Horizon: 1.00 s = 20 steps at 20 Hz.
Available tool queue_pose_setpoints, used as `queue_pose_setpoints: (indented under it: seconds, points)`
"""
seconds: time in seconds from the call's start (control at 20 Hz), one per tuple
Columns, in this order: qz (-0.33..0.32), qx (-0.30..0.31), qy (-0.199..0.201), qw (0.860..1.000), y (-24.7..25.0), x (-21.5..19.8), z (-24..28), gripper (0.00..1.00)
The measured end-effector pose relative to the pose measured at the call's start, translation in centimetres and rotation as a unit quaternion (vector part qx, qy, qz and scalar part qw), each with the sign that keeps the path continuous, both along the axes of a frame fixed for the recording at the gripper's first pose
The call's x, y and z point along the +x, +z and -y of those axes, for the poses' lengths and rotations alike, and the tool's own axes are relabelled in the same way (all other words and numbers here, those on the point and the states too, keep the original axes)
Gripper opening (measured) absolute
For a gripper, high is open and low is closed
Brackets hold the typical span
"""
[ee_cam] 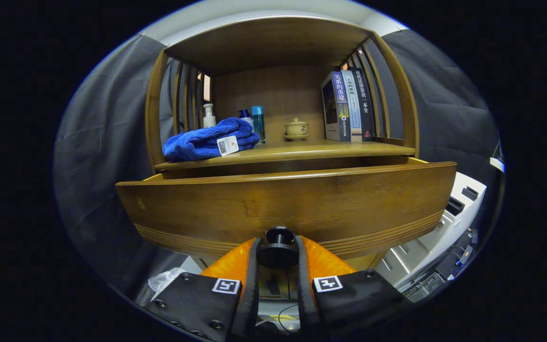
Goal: Pull open the drawer, take out the items inside it, and place them on the countertop above the cabinet.
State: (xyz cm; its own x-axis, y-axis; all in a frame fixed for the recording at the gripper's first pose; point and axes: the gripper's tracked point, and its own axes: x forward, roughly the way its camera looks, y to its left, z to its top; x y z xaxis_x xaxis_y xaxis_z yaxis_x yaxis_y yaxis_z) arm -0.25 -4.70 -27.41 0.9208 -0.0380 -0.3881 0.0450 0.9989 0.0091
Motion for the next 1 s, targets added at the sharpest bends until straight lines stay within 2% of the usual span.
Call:
queue_pose_setpoints:
  seconds: [0.45,0.9,1.0]
  points:
    - [-0.033,0.006,0.018,0.999,-0.1,-4.9,-0.5,0.43]
    - [-0.036,0.002,0.016,0.999,-0.1,-5.8,-0.5,0.43]
    - [-0.030,-0.009,0.017,0.999,-0.1,-5.8,-0.4,0.48]
